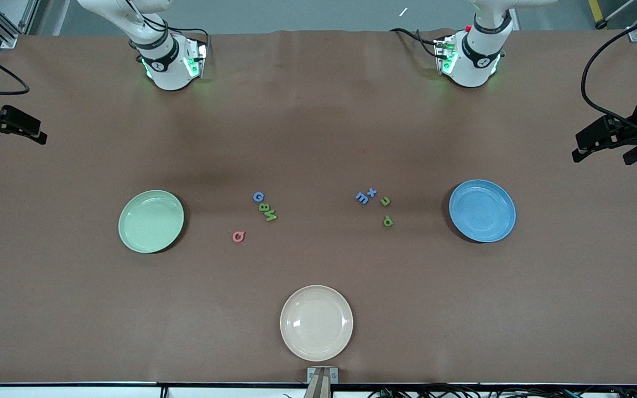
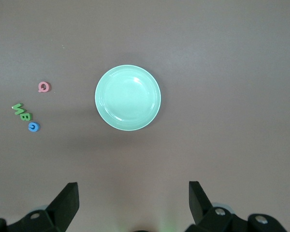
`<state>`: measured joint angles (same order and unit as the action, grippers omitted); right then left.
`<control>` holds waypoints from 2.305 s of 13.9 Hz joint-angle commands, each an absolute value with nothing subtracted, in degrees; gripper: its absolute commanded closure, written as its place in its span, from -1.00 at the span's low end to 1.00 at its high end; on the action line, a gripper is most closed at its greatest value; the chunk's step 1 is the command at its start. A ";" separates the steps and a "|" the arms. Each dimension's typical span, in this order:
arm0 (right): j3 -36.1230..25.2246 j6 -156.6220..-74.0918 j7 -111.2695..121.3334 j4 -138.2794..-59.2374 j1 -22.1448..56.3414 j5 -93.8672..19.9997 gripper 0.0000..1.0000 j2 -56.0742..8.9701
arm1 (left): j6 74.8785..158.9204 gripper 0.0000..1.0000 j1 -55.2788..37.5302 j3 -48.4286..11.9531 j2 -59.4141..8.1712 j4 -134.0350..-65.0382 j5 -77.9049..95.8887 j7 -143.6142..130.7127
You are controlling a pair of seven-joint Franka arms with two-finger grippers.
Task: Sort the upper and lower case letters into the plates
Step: 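Move the left gripper toward the green letters by the blue plate, then grasp the green p with the left gripper while the right gripper descends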
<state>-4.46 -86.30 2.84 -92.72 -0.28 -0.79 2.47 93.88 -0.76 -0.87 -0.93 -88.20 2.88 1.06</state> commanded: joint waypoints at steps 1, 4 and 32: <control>-4.04 -87.19 3.60 -95.01 -0.97 -0.88 -1.00 4.57 | 92.12 -1.00 -0.79 -1.23 -0.88 -87.36 1.85 0.44; -3.96 -87.10 3.60 -95.01 -0.88 -0.88 -1.00 4.57 | 92.02 -1.00 -0.88 -1.32 -0.88 -87.27 1.85 0.35; -3.52 -103.06 -32.55 -96.93 8.77 -5.44 -1.00 -14.14 | 141.50 -0.56 -24.87 -6.50 -36.82 -106.26 -6.24 -66.36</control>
